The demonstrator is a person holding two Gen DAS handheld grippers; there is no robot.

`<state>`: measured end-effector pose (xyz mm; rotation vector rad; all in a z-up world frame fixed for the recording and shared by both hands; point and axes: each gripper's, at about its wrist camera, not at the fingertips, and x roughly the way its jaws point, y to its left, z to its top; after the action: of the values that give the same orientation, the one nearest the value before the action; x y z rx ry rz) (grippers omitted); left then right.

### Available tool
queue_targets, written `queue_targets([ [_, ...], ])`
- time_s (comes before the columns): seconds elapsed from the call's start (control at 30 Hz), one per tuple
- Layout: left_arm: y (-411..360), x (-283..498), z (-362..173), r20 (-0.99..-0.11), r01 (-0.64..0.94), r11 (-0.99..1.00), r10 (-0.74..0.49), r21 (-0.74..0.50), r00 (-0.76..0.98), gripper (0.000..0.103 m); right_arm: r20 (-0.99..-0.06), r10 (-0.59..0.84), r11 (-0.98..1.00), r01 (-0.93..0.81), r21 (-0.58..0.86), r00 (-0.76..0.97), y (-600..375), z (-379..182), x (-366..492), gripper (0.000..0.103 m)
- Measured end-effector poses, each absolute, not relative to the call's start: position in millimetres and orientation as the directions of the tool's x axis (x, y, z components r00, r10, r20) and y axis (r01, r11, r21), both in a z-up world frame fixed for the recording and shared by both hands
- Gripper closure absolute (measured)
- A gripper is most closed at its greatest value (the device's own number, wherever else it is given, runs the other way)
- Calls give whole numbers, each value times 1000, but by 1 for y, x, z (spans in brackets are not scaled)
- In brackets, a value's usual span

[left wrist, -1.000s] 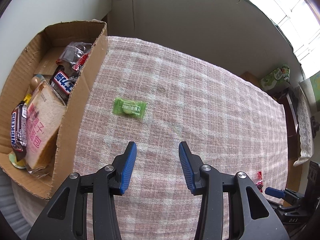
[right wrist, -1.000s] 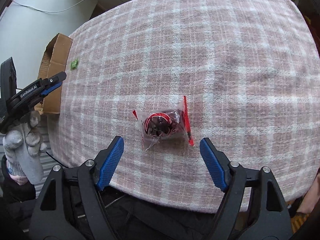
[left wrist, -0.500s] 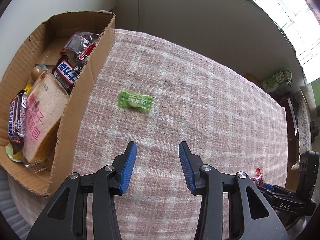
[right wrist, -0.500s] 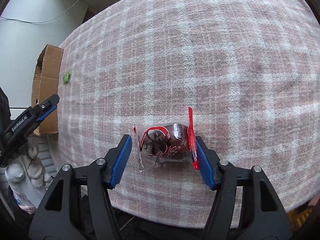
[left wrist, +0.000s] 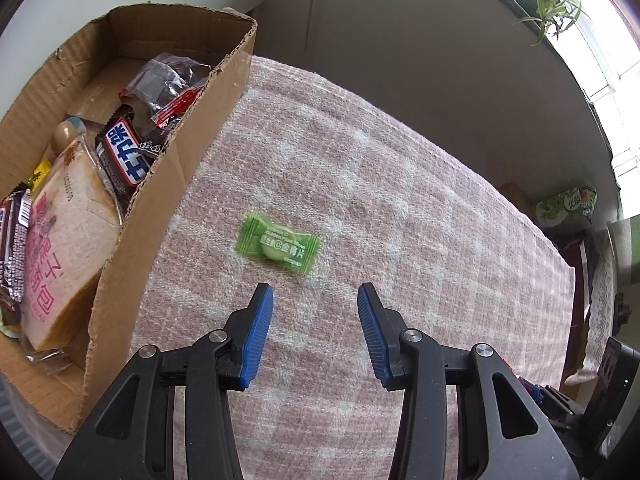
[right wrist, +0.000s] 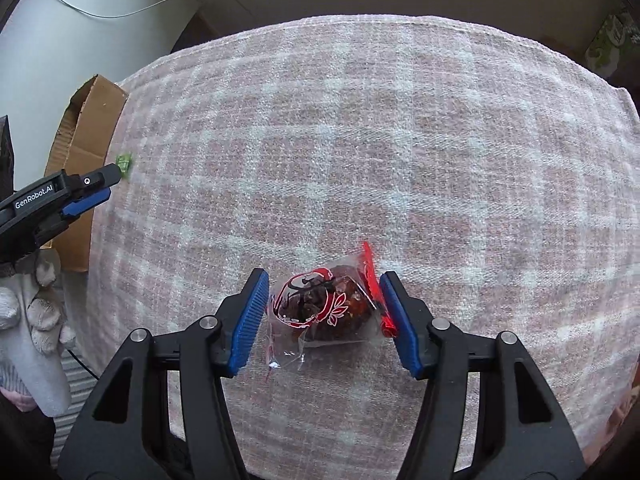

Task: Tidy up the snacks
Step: 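Grasp the green-wrapped candy with the left gripper while the right grasps the red-wrapped candy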

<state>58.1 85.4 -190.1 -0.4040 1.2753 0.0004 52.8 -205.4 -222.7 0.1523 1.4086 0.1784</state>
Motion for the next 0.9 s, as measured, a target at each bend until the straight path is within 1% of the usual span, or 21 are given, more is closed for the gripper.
queue_targets([
  [0.1,88,61,-194,-928,-244,924,-214,-294,305,60,-961,229,973,-5,231,153,-210,-215,41,43],
  [0.17,90,64,-197,-927,-255,917,-225,-306,301,60,-957,250,966,23,256,146,-216,-212,30,39],
  [0.23,92,68,-201,-928,-259,916,-227,-306,296,60,-954,270,960,39,277,134,-219,-212,23,37],
  [0.47,92,80,-209,-932,-267,918,-212,-293,293,60,-926,363,918,129,375,108,-216,-226,33,37],
  [0.63,88,88,-212,-936,-253,929,-193,-271,293,61,-930,352,925,114,363,103,-217,-229,45,37],
  [0.73,85,99,-211,-945,-227,948,-154,-224,288,66,-939,327,940,68,335,106,-207,-231,53,37],
  [0.83,85,107,-213,-946,-225,951,-142,-211,290,75,-944,317,947,20,320,96,-197,-234,60,37],
  [0.9,85,116,-213,-947,-227,951,-142,-212,290,77,-951,295,955,-21,294,89,-190,-236,63,37],
])
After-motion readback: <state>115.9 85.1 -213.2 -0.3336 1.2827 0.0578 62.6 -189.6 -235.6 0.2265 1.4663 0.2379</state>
